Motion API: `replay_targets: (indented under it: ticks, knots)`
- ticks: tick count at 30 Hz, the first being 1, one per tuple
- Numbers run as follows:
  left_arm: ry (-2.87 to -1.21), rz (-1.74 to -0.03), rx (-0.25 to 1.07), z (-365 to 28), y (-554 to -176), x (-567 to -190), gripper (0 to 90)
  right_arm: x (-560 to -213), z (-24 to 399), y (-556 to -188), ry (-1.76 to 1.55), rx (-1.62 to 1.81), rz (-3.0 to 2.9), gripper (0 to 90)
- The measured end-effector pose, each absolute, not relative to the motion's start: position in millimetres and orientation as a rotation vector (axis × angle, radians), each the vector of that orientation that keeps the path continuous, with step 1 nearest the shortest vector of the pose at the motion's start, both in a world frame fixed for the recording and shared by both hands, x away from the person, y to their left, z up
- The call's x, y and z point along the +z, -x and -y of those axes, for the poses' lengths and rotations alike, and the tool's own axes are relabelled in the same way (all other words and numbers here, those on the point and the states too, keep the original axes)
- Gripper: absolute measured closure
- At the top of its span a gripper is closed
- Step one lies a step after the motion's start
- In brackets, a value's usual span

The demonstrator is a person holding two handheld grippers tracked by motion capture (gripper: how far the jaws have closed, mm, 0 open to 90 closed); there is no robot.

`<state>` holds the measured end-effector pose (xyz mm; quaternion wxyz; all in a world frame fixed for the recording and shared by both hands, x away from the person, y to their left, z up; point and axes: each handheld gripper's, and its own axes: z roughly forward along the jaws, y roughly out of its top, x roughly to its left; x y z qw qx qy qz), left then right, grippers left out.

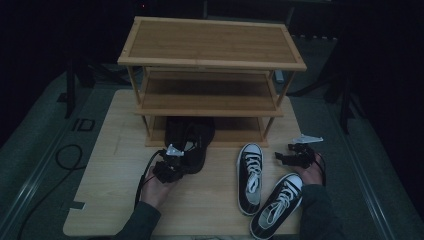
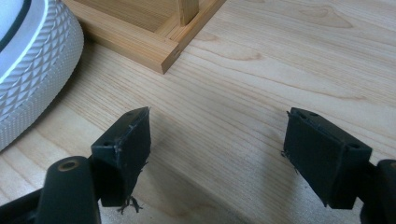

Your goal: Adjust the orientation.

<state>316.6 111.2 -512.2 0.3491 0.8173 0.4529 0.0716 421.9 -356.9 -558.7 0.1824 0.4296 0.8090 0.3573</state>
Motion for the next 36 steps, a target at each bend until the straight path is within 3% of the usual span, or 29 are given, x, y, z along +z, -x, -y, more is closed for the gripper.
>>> replay_targets:
  ticks: [24, 36]
  knots:
    - [-2.120, -1.141, 0.213, -84, -334, -505, 89.7, -559, 357, -422, -1.212, 1.009, -2.283, 22.7]
    - [-2.069, -1.219, 0.261, -77, -352, -505, 89.6, -559, 357, -422, -1.212, 1.008, -2.283, 22.8]
